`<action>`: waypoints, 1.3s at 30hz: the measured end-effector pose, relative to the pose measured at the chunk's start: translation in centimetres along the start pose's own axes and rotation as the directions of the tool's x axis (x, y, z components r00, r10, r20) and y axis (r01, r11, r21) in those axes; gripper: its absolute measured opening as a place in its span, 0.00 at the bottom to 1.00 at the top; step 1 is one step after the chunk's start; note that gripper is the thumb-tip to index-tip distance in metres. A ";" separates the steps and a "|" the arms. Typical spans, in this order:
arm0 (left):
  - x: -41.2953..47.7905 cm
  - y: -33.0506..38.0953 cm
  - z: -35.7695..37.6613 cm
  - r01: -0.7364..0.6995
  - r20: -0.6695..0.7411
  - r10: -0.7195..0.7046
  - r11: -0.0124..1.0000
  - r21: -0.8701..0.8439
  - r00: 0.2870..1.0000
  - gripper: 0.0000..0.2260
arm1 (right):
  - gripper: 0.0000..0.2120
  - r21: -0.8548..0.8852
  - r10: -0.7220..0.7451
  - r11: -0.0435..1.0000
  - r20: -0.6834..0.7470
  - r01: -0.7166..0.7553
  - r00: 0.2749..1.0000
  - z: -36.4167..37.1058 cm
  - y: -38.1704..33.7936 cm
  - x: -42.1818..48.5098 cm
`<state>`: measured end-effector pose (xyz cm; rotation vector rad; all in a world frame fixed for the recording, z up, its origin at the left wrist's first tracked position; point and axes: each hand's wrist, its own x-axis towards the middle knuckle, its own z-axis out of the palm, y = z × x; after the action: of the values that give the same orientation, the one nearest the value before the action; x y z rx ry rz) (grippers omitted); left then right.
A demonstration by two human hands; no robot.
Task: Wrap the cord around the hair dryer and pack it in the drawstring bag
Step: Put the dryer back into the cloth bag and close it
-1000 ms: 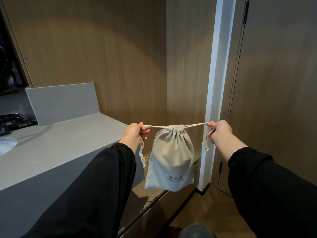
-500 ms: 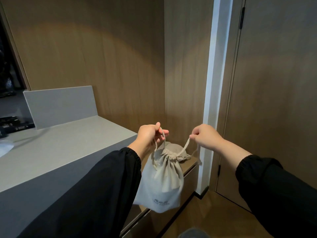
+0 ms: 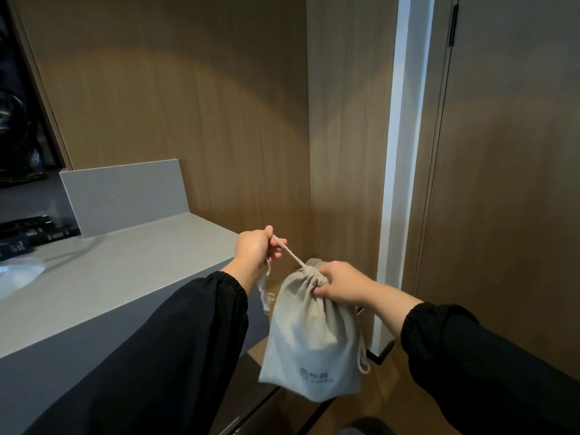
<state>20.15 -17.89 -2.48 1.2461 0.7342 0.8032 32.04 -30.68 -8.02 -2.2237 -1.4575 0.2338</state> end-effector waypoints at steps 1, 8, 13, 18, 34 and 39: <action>0.3 -0.3 -0.1 0.007 -0.039 -0.007 1.000 -0.011 0.999 0.20 | 0.07 -0.026 0.012 1.000 -0.022 -0.012 1.000 -0.5 0.0 -0.1; -0.3 -0.9 0.5 -0.484 0.221 0.520 0.448 0.752 0.825 0.12 | 0.02 -0.027 0.006 1.000 -0.225 -0.012 0.974 -2.9 0.3 -0.7; 0.3 -2.4 1.0 -0.680 0.575 0.447 0.111 0.725 0.686 0.21 | 0.05 0.161 0.092 0.986 -0.257 -0.051 0.962 -5.5 0.6 0.0; 1.4 -6.5 1.2 -0.556 0.555 0.103 0.317 0.768 0.825 0.20 | 0.07 0.360 0.298 0.907 -0.183 -0.219 0.937 -4.9 1.4 1.4; 8.6 -20.5 3.9 -0.253 0.379 -0.029 0.698 0.670 0.925 0.50 | 0.14 0.940 0.703 0.156 0.110 -0.303 0.702 6.6 9.6 15.1; 14.8 -24.2 5.4 -0.025 0.029 0.004 0.621 0.784 1.000 0.50 | 0.17 0.946 0.583 -0.164 0.323 -0.281 0.745 9.6 12.0 22.0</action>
<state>35.44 -11.30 -26.01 2.0556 1.1215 0.4570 47.49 -12.03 -19.61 -1.1996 0.0457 0.8949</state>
